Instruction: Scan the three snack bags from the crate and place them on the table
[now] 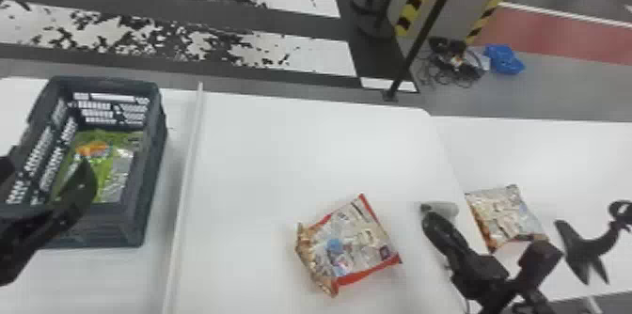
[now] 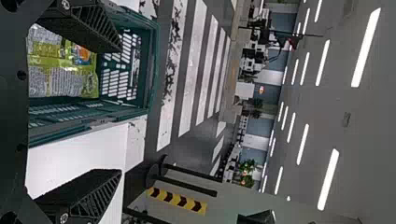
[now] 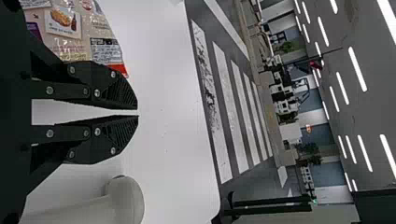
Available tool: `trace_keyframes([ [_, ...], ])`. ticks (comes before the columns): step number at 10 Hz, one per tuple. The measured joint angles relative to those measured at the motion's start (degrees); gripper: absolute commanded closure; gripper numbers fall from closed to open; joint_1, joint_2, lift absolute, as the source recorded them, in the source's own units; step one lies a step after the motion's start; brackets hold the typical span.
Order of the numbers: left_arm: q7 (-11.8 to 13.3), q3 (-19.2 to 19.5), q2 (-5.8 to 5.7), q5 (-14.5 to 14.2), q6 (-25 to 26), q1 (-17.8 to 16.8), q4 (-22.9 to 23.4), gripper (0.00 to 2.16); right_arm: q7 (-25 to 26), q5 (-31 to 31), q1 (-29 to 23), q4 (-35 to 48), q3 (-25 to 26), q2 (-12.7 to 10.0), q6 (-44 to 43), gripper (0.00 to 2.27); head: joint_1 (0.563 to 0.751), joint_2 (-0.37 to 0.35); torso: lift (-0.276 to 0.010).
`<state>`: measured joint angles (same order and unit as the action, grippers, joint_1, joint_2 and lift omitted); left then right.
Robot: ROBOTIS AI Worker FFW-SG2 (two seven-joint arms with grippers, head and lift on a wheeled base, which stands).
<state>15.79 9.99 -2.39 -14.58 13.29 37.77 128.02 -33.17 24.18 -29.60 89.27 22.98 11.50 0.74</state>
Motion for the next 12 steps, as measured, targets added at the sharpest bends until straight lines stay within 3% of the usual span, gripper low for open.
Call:
trace_keyframes([
  [3,1.70,2.43,0.50,-1.54,-2.79,2.58,-0.28,0.08,0.04,-4.74,4.30,-10.17,-2.70,1.25,-5.15,2.17,0.695,-0.218,-0.037],
  [6,3.16,3.78,0.72,-2.39,-4.57,3.34,-1.52,0.08,0.05,-6.93,5.45,-14.29,-5.27,1.39,-6.85,2.17,0.695,-0.183,-0.037],
  [9,4.06,3.99,0.72,-2.87,-4.81,3.09,-2.08,0.08,-0.89,-6.60,2.69,-13.98,-7.04,1.21,-6.93,2.17,0.695,-0.159,-0.037],
  [12,4.74,3.88,0.72,-3.39,-5.07,1.95,-3.69,0.08,-2.67,-4.21,-3.24,-8.96,-8.27,0.76,-6.88,2.17,0.695,-0.122,-0.037],
])
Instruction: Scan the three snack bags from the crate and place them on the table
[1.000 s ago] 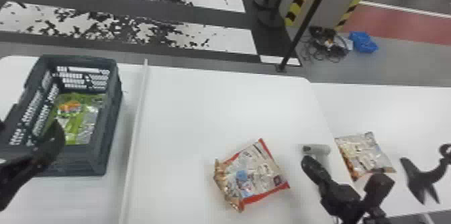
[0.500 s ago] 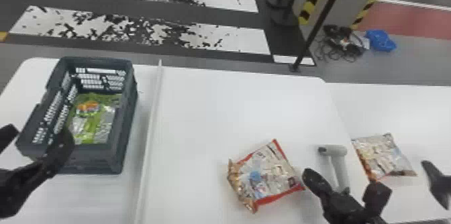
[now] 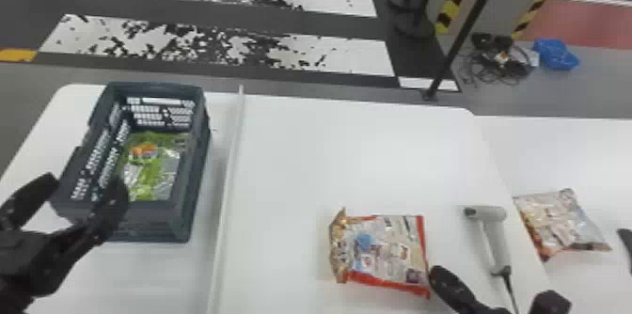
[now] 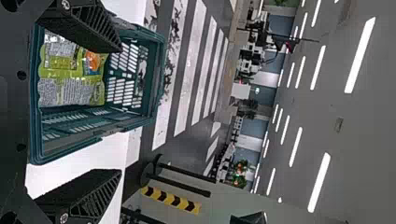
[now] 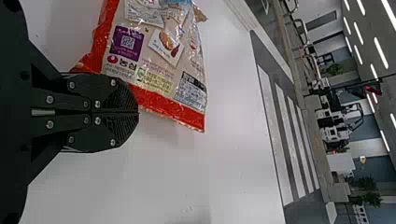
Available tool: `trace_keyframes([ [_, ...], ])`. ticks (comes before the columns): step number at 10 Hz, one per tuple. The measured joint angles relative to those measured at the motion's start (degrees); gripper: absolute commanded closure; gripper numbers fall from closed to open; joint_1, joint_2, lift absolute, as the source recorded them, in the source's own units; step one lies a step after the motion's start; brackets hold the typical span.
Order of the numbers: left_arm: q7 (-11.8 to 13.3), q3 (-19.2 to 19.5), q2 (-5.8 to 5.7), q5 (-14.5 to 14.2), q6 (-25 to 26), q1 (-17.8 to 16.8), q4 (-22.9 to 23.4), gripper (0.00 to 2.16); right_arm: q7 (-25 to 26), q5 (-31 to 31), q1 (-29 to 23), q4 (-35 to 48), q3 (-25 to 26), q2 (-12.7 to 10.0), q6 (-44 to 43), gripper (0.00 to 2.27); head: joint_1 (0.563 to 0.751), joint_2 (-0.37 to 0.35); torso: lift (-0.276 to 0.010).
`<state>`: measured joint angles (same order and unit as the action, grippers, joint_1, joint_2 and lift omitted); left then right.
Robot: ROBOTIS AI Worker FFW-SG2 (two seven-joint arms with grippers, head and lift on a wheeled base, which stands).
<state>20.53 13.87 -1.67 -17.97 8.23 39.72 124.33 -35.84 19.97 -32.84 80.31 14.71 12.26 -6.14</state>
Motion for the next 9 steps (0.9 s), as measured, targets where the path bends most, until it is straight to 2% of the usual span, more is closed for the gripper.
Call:
trace_keyframes([
  [2,0.23,-0.19,-0.01,-0.05,-0.69,-0.93,-1.78,0.08,-0.37,1.90,-3.59,4.27,-2.13,-0.25,1.10,2.17,0.695,-0.083,-0.037],
  [3,0.30,-0.09,-0.04,-0.09,-1.05,-1.14,-2.44,0.08,-0.38,2.16,-4.77,5.54,-3.96,-0.48,1.51,2.17,0.695,-0.042,-0.037],
  [5,0.88,0.07,-0.09,-0.50,-2.41,-1.94,-3.96,0.08,-0.37,2.23,-5.66,5.97,-7.30,-0.87,2.40,2.17,0.695,0.040,-0.037],
  [9,1.01,0.23,-0.09,-0.57,-2.66,-3.17,-5.21,0.08,-1.98,6.05,-6.95,7.76,-11.21,-0.96,8.77,2.17,0.695,0.145,-0.037],
])
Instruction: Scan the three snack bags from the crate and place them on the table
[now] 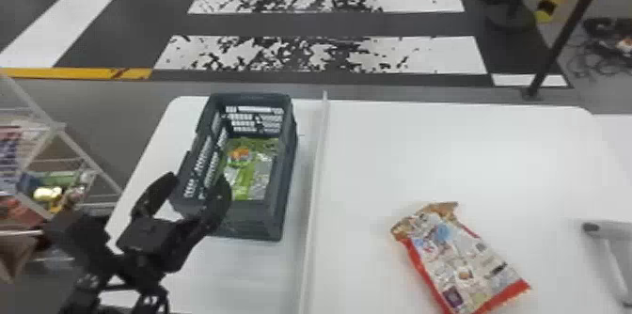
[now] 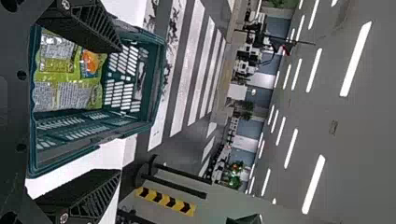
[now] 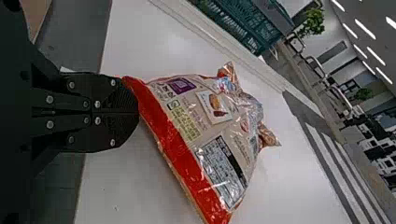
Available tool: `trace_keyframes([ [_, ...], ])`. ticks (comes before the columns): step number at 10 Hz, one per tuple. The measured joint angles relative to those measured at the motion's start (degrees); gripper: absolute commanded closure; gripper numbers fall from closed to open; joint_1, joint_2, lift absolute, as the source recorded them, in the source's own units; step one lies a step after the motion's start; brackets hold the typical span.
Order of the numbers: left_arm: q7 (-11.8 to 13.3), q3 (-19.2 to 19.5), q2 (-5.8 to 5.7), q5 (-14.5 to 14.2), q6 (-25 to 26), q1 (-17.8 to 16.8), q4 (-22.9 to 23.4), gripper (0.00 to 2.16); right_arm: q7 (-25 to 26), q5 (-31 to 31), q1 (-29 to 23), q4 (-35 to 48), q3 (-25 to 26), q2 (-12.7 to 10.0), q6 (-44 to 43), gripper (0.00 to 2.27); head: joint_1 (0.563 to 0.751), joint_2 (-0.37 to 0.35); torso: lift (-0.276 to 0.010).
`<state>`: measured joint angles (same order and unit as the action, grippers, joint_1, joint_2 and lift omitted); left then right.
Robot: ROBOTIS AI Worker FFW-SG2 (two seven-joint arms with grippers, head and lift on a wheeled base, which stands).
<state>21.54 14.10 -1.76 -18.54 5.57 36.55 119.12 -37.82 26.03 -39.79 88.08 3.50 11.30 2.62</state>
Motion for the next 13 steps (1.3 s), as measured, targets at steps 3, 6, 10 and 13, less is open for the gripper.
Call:
trace_keyframes([
  [3,0.07,-0.02,0.04,0.00,-0.04,-0.29,-0.23,0.08,-1.59,0.77,-1.73,3.56,-3.07,0.02,2.24,2.17,0.695,0.230,-0.037],
  [6,0.43,-0.23,0.09,0.00,-0.40,0.28,-0.01,0.08,1.01,0.47,-4.74,6.97,-2.43,-0.09,-2.73,2.17,0.695,0.218,-0.037],
  [10,0.43,-0.21,0.09,0.00,-1.54,1.27,0.68,0.08,3.05,-0.61,-3.13,6.19,4.00,-0.99,-5.61,2.17,0.695,0.077,-0.037],
  [13,0.54,-0.46,0.09,0.00,-2.59,1.98,1.08,0.08,3.43,-3.54,-0.40,0.86,3.11,-1.02,-7.42,2.17,0.695,0.061,-0.037],
])
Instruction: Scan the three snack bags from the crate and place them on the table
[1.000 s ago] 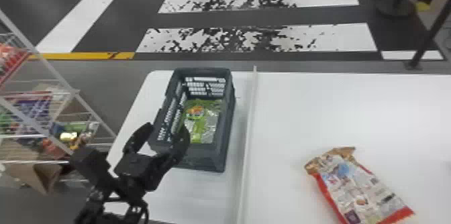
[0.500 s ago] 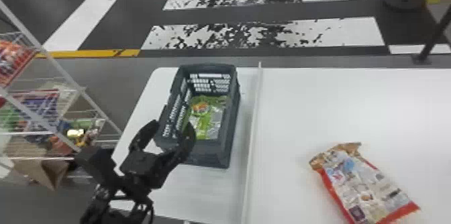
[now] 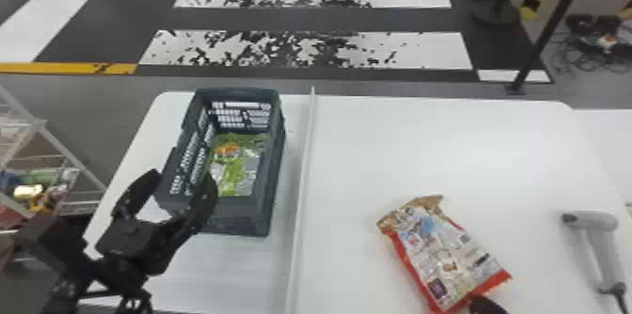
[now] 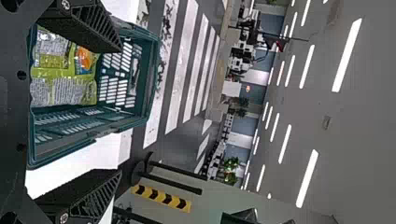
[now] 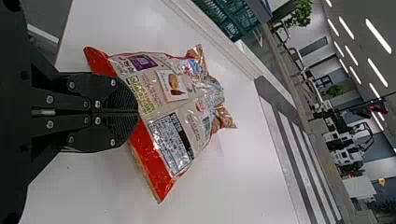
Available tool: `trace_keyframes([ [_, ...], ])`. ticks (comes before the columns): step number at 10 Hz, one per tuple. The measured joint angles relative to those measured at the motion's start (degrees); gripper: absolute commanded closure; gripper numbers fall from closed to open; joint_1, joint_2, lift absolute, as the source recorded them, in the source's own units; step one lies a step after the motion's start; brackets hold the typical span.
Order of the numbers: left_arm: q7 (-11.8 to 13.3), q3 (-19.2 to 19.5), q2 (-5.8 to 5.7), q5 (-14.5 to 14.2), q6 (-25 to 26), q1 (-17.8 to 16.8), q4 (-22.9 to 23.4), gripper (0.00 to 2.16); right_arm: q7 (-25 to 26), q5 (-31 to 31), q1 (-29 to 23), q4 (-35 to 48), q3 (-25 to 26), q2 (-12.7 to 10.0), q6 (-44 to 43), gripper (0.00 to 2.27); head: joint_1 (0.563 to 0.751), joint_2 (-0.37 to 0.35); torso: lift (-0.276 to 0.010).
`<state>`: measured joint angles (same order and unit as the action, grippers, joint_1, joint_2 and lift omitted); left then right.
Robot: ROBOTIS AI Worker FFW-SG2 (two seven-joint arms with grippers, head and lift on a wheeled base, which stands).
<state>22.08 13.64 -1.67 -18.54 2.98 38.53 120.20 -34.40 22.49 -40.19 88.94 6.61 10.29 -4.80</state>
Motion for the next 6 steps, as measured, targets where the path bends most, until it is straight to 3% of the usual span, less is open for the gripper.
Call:
trace_keyframes([
  [6,0.12,-0.01,0.09,-0.09,-1.07,0.32,-0.23,0.08,0.29,-2.42,1.17,-1.60,-6.94,0.08,-1.92,2.17,0.695,0.174,-0.037],
])
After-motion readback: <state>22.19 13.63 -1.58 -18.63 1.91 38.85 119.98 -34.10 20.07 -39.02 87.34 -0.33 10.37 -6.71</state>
